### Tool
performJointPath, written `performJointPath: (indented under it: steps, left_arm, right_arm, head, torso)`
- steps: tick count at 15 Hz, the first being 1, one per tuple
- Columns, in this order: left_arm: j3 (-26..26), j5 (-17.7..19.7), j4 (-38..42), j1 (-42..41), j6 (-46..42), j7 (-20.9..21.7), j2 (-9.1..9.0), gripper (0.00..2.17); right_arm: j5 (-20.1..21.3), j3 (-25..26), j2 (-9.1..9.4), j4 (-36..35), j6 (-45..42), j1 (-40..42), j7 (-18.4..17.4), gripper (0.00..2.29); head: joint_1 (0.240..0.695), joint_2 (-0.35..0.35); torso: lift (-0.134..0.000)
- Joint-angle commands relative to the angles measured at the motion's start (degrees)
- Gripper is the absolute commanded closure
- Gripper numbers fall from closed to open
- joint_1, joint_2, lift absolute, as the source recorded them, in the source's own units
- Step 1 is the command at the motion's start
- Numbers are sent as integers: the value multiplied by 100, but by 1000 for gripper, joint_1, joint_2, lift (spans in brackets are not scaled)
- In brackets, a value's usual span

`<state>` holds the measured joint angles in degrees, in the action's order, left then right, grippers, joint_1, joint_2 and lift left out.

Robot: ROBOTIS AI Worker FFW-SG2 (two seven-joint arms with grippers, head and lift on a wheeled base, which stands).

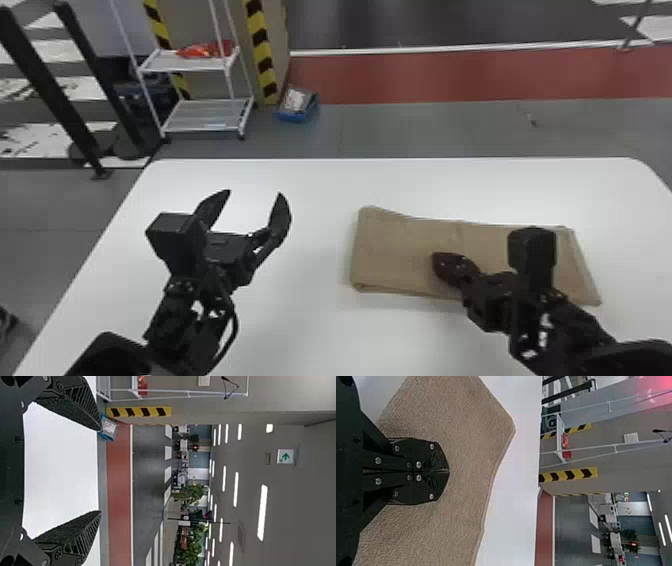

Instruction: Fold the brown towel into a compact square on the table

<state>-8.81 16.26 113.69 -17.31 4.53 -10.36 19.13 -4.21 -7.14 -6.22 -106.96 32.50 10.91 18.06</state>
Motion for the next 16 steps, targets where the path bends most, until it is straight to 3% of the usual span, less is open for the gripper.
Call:
performJointPath:
  steps: [1,5,9,10,11,12,13,16]
  left_arm:
    - [2,0,4,-18,0,-1,3,151]
    - [-7,0,13,-44,0,-1,3,147]
    - [-51,-35,92,-141,0,34,12,147]
    - [-112,-61,101,-141,0,78,12,144]
    - [-227,-96,83,-132,-140,104,12,144]
    - [-376,-140,30,-88,-281,104,3,151]
    - [-543,-193,-31,-26,-281,139,-5,194]
    - [-991,-254,-339,299,-246,825,-41,684]
  right_arm:
    - [17,-147,6,78,16,-133,-66,2105]
    - [34,-314,-2,281,-107,-264,-22,2105]
    - [-106,415,-46,-669,-512,377,119,2081]
    - [-159,670,-64,-800,-512,483,198,1835]
    - [-370,1039,-73,-897,-512,588,295,1369]
    - [-484,1382,-99,-959,-512,667,365,583]
    - [-546,1681,-108,-950,-494,720,365,56]
    - [-880,2551,-213,-906,-230,799,576,19]
  head:
    - [695,113]
    - [695,137]
    - [695,131]
    - [695,116]
    - [695,100]
    - [695,75]
    - [695,17]
    - [695,-105]
  torso:
    - [-125]
    - [-125]
    - [-125]
    - [-125]
    - [-125]
    - [-125]
    - [-125]
    - [-125]
